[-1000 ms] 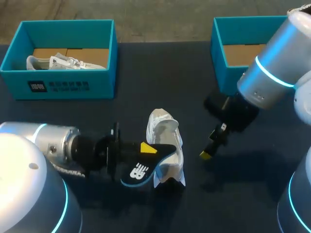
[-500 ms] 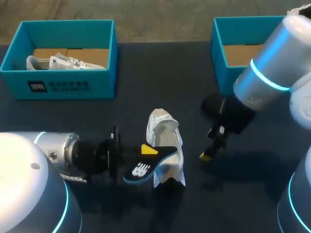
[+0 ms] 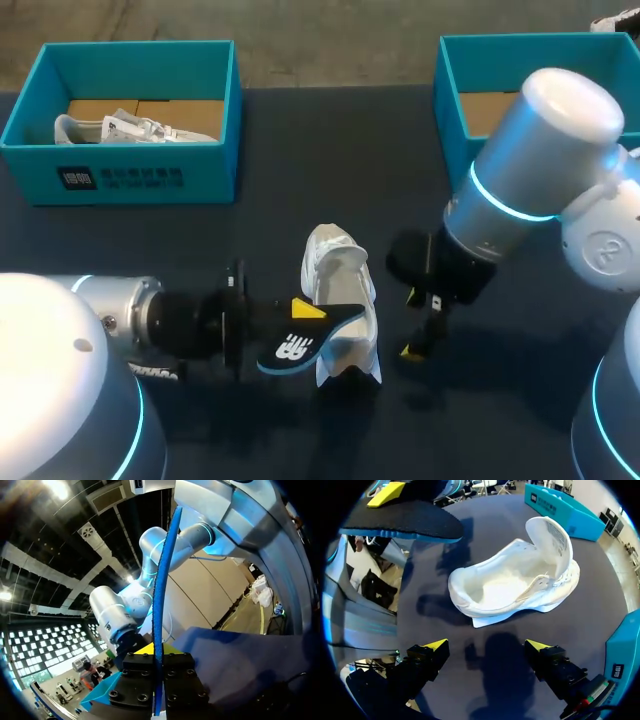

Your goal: Take the shoe out of the shoebox, open the shoe tongue, remove and reinsert the insole, then place the shoe into the shoebox

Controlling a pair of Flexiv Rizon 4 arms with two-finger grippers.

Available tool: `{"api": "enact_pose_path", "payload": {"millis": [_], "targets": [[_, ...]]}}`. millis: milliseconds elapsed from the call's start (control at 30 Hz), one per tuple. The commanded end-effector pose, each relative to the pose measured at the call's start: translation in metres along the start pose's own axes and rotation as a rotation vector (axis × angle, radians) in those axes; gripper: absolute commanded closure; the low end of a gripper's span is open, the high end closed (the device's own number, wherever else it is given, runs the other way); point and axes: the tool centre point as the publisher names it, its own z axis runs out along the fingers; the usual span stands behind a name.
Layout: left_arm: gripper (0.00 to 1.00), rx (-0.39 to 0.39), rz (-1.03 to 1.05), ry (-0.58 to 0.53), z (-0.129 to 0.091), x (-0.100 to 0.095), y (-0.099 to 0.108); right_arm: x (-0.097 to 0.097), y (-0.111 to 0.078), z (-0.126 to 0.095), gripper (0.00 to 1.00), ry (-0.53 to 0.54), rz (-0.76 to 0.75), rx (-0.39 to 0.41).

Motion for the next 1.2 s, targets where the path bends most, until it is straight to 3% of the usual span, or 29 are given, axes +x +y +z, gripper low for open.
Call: {"api": "enact_pose_path", "payload": {"millis": [33, 333, 633, 1200], "targets": [[1.00, -0.006, 0.001, -0.002, -0.002, 0.001, -0.004, -0.001, 0.004, 0.003, 0.00, 0.001, 0.001, 0.008], [1.00, -0.033, 0.022, -0.003, 0.001, 0.011, 0.005, -0.007, 0.013, 0.024, 0.00, -0.062, -0.038, 0.066], [1.00, -0.043, 0.008, -0.014, 0.003, 0.025, 0.025, -0.011, 0.026, 0.022, 0.00, -0.119, -0.089, 0.049], [1.00, -0.035, -0.021, -0.025, 0.003, 0.027, 0.033, -0.017, 0.032, 0.023, 0.00, -0.122, -0.100, 0.048]]}}
